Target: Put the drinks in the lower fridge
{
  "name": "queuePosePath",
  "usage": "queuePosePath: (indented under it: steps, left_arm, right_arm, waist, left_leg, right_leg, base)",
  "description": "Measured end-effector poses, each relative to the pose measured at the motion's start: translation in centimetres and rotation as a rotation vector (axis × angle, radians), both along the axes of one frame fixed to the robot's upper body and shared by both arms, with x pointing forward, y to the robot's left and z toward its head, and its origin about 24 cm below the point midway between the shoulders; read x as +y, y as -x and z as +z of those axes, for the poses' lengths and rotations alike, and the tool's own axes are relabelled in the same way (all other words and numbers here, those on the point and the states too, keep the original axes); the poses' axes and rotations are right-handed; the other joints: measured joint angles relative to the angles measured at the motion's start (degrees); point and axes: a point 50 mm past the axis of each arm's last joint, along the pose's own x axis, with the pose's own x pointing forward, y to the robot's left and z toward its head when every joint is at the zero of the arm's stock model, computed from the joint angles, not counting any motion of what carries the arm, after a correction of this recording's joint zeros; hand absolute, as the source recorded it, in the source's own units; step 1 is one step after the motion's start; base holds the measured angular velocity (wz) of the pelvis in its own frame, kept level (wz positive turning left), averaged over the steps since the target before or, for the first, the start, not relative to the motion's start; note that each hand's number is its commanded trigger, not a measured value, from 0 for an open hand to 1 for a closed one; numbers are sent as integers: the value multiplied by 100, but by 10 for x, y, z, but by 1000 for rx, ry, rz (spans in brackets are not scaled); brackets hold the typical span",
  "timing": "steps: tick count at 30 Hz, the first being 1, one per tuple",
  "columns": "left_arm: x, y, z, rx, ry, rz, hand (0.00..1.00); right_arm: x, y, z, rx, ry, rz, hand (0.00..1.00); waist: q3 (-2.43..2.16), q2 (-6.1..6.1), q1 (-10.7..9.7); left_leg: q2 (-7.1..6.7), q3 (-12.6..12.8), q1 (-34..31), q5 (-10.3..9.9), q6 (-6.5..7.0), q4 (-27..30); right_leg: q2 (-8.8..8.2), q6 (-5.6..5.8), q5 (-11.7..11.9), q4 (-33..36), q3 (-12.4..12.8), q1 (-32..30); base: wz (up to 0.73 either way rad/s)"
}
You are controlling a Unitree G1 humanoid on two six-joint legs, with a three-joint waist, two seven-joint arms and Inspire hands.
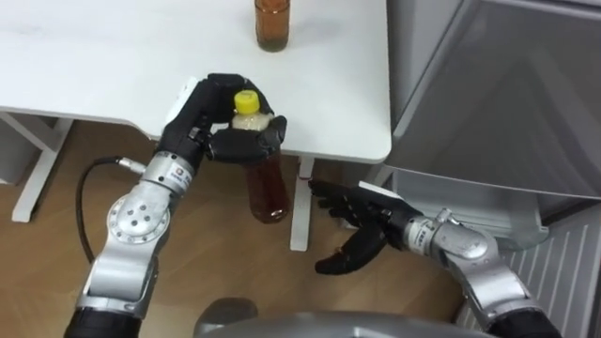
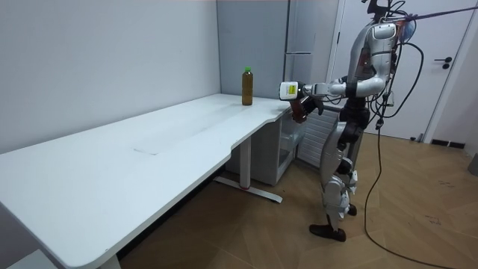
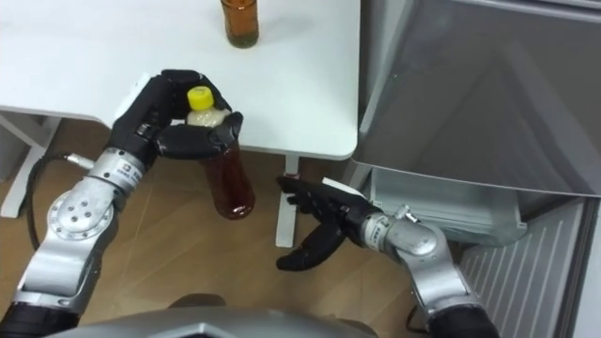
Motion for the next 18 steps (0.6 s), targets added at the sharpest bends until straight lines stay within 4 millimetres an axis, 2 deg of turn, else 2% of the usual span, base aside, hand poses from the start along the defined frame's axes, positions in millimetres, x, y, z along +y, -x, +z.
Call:
queuePosePath:
  steps: [5, 18]
  left_arm:
    - [-19, 4, -8, 41, 23, -87, 100]
    - [-31, 9, -19, 98, 26, -158, 100]
  right_arm:
    - [11, -5, 12, -35, -92, 6, 0]
    - [18, -7, 18, -15, -240, -42, 0]
  waist:
    - [14, -26, -2]
    - [37, 37, -23]
  left_leg:
    - [-4, -49, -83, 0, 0, 36]
    - [0, -54, -168, 3, 11, 124]
  right_leg:
    - [1, 0, 0, 0, -72, -28]
    - [7, -11, 7, 14, -66, -59]
  base:
    - [5]
    - [0]
